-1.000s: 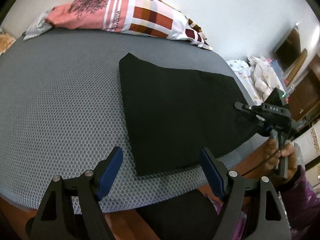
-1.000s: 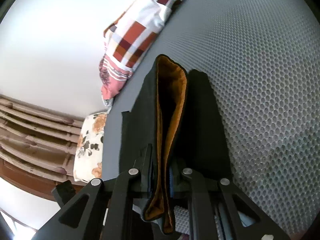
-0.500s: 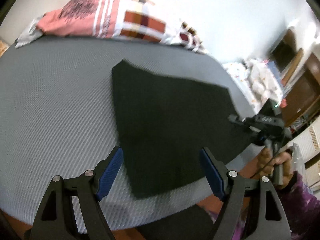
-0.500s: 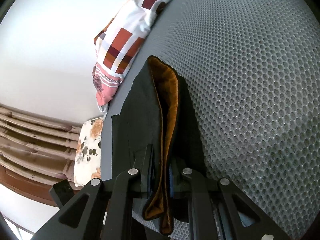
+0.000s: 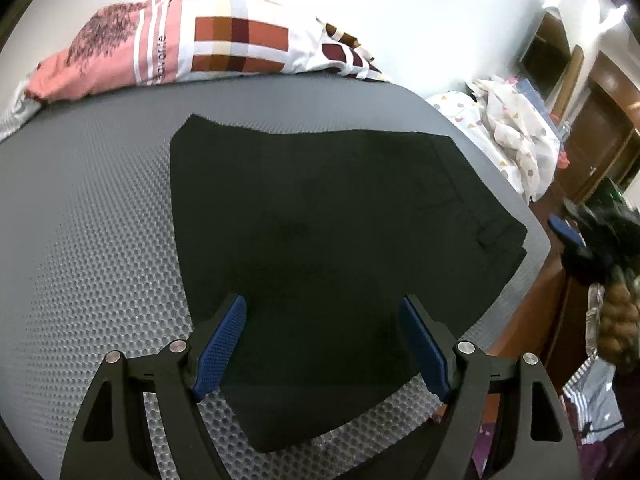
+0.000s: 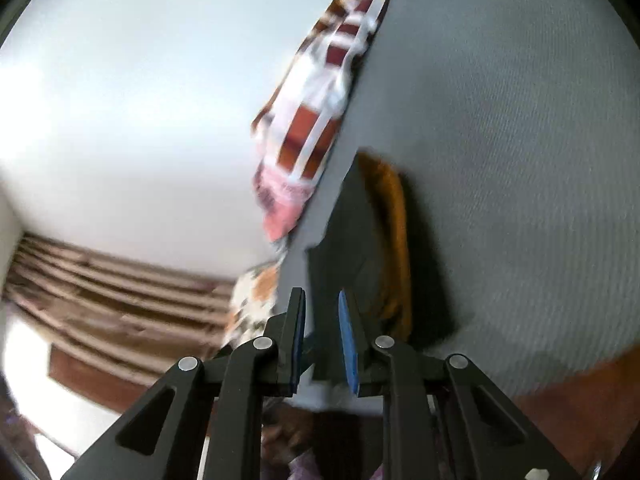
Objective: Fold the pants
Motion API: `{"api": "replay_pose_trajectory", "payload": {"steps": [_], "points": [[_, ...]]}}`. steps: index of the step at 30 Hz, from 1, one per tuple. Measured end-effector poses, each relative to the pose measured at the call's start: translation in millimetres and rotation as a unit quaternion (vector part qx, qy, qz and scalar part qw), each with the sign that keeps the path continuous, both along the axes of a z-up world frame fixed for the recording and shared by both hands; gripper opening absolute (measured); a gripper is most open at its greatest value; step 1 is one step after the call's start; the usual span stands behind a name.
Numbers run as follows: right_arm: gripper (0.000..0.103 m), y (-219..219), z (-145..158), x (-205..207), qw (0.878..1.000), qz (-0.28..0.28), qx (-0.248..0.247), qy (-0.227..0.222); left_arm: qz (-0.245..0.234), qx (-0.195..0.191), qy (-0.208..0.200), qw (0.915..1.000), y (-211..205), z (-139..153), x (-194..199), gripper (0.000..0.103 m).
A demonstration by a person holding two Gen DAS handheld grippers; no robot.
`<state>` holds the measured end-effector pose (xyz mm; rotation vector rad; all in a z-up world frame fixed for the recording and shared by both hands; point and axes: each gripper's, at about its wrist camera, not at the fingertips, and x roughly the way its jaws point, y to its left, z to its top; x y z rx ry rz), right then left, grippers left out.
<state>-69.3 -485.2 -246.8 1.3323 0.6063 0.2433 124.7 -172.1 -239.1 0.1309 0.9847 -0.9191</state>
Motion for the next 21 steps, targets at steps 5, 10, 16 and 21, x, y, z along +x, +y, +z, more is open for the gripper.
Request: {"api": "replay_pose_trajectory", "payload": {"steps": [5,10,16,21], "points": [[0.023,19,-19,13,0.999,0.012,0.004,0.042,0.005,-0.009,0.018,0.9998,1,-6,6,0.079],[0.027,11,-41,15,0.997,-0.010,0.027,0.076,0.004,-0.012,0.021,0.9997,2,-8,8,0.079],[0.034,11,-35,23,0.997,-0.015,0.016,0.074,0.001,-0.013,0.017,0.9998,0,-9,6,0.082],[0.013,9,-30,43,0.994,-0.021,-0.028,0.099,-0.001,-0.008,0.012,0.9999,-1,-10,6,0.083]]}}
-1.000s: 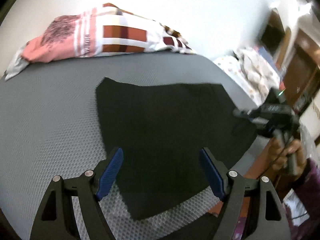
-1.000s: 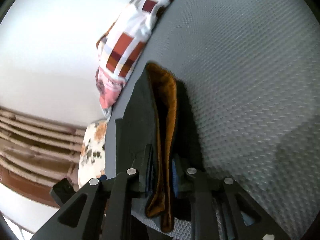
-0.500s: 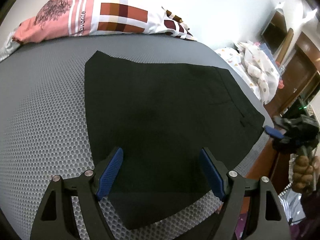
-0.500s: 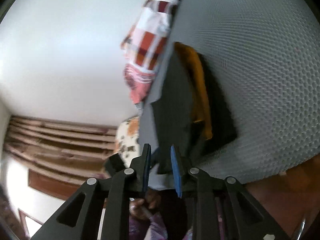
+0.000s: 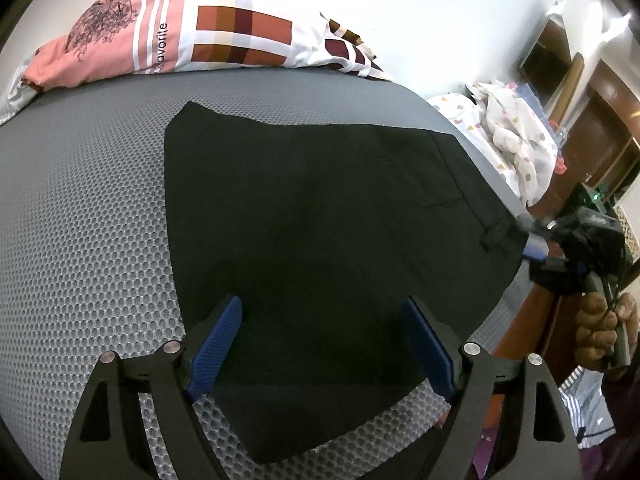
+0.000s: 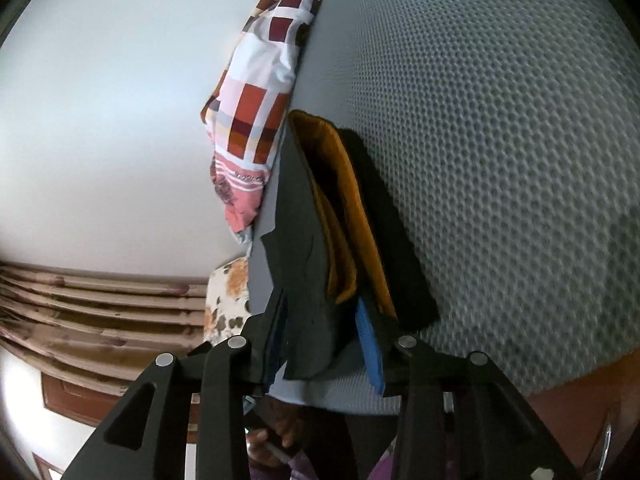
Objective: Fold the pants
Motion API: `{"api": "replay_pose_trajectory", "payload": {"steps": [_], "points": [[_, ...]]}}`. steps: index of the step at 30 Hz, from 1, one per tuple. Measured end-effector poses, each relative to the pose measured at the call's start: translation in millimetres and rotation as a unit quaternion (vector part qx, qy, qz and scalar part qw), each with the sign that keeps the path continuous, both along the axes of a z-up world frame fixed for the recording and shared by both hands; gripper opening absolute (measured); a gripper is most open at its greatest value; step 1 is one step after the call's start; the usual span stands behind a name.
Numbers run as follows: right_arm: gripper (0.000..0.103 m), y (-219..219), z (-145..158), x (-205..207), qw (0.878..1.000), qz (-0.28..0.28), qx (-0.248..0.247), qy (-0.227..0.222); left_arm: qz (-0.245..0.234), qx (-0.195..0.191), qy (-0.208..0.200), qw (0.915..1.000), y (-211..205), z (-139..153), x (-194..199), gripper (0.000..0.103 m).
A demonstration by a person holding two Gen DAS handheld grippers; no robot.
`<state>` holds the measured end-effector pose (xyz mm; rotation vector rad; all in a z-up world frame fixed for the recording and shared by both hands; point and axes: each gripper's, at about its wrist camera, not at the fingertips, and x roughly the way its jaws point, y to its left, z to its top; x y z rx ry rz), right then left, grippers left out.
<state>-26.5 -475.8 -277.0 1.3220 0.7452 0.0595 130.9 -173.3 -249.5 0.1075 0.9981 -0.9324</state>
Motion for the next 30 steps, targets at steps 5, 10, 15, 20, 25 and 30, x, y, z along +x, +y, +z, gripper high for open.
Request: {"api": "replay_pose_trajectory", "payload": {"steps": [5,10,15,20,25,30], "points": [[0.013,15,39,-3,0.998,0.014,-0.036,-0.046,0.005,0.000,0.011,0.9999,4,2,2,0.083],[0.012,19,10,-17,0.999,0.015,-0.032,0.002,0.007,0.000,0.017,0.9998,6,0,2,0.083],[0.009,11,-30,-20,0.999,-0.003,0.032,0.007,-0.006,0.020,-0.005,0.9998,0,-1,-4,0.083],[0.009,12,-30,-15,0.999,0.008,0.035,0.007,-0.015,0.033,-0.023,0.9991,-5,-3,-8,0.086],[0.018,5,-7,-23,0.999,0.034,-0.016,0.008,-0.021,0.041,-0.030,0.9985,-7,-4,-10,0.088],[0.051,-10,25,-22,0.994,0.034,-0.100,0.011,-0.017,0.035,-0.027,0.9989,-7,-4,-10,0.089]]}}
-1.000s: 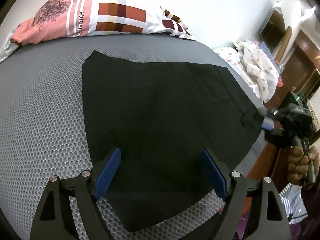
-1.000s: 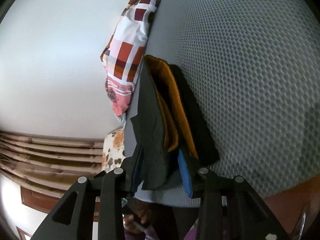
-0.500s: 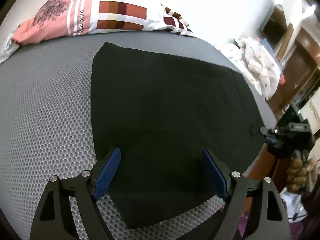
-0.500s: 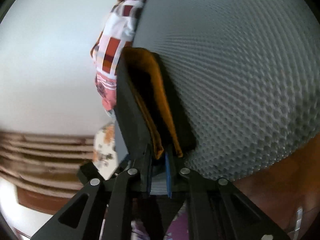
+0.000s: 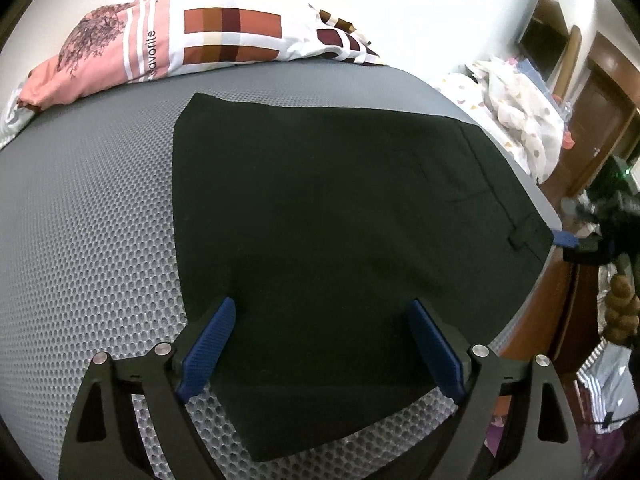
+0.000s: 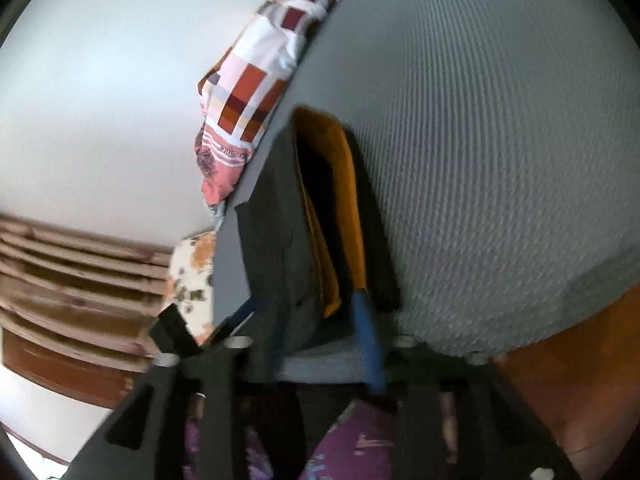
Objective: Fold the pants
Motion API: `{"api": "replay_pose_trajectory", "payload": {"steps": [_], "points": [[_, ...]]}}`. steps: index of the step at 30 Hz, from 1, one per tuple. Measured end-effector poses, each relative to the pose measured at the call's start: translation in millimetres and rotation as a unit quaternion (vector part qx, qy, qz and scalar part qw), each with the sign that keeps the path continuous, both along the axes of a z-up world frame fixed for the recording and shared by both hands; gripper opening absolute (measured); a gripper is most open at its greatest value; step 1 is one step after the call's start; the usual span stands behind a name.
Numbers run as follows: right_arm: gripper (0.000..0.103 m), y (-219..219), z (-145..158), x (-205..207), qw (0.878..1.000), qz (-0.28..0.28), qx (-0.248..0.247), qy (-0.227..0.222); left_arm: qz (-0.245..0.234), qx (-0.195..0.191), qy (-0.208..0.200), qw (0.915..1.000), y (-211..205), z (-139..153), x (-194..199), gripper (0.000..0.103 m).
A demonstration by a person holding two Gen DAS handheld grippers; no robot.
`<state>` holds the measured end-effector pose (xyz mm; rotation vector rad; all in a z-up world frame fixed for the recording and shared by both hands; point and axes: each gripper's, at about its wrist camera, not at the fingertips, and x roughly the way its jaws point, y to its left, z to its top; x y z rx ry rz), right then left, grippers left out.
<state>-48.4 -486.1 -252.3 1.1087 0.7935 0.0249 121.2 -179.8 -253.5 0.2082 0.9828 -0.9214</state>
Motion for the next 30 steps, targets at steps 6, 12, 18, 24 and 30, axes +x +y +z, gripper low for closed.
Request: {"api": "replay_pose_trajectory", "payload": {"steps": [6,12,18,24,30], "points": [[0.054,-11,-1,39,0.998,0.030,-0.047,0.025,-0.003,0.001,-0.009,1.0000,0,0,-2,0.090],[0.054,0,-29,73,0.995,0.072,-0.053,0.042,0.027,-0.011,-0.030,0.9991,12,13,2,0.090],[0.057,3,-29,89,0.991,0.114,-0.063,0.020,0.049,0.018,-0.059,0.9969,18,16,17,0.090],[0.059,-2,-30,95,0.990,0.133,-0.048,0.013,0.058,0.047,-0.072,0.9946,15,7,22,0.090],[0.071,-2,-30,107,0.990,0.142,-0.021,0.017,0.050,0.070,-0.093,0.9919,9,1,20,0.090]]}}
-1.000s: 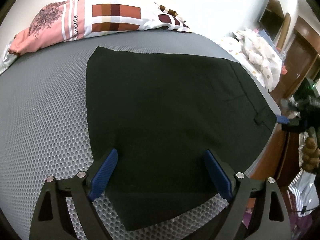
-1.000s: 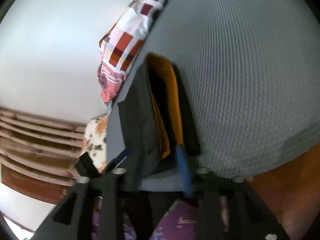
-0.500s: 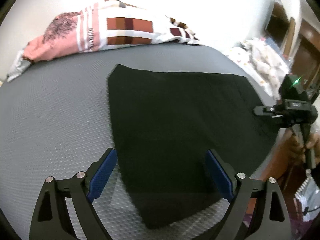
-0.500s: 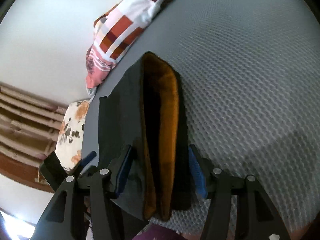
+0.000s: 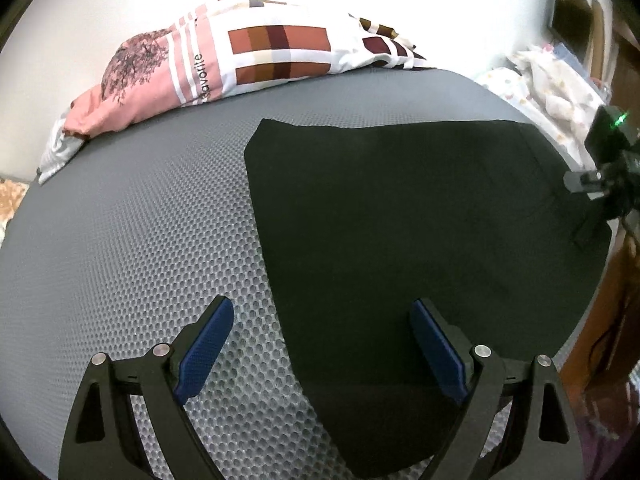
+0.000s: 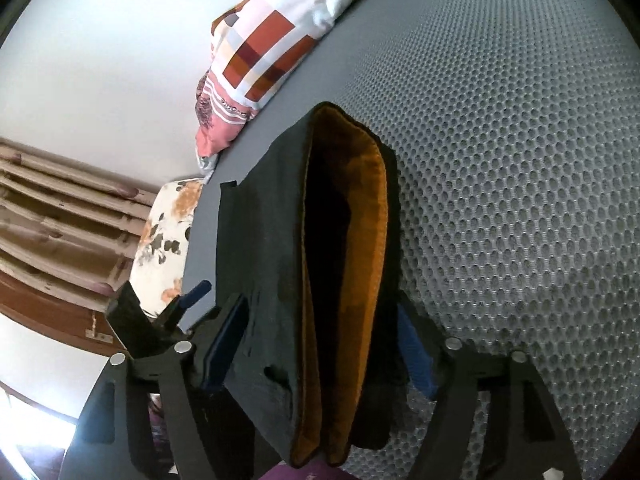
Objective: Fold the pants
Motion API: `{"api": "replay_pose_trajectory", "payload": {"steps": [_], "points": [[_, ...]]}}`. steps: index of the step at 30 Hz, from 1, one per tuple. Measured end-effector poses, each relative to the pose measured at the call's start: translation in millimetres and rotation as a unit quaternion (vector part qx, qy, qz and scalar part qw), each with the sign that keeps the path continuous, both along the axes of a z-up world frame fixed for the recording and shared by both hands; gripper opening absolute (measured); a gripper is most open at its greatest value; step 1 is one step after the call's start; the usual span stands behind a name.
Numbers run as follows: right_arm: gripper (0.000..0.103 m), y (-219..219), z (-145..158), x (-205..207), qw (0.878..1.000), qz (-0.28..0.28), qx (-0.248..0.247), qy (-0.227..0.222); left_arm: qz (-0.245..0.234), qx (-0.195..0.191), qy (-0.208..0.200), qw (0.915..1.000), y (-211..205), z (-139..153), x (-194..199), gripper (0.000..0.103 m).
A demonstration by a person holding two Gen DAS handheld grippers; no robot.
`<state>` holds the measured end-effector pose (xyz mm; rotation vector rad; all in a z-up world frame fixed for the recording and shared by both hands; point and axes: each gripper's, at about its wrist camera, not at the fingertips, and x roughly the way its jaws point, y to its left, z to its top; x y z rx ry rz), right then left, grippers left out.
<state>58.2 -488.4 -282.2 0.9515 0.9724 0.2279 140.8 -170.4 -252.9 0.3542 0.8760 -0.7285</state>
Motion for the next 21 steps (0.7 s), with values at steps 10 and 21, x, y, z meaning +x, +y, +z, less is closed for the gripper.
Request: {"api": "replay_pose_trajectory", "payload": {"steps": [10,21], "points": [[0.075,-1,0,11,1.000,0.008,0.005,0.002,-0.001,0.005,-0.003,1.0000,-3,-3,3,0.090],[0.075,-7,-4,20,1.000,0.016,0.010,0.008,-0.001,0.007,0.003,1.0000,-5,-5,8,0.094]]}}
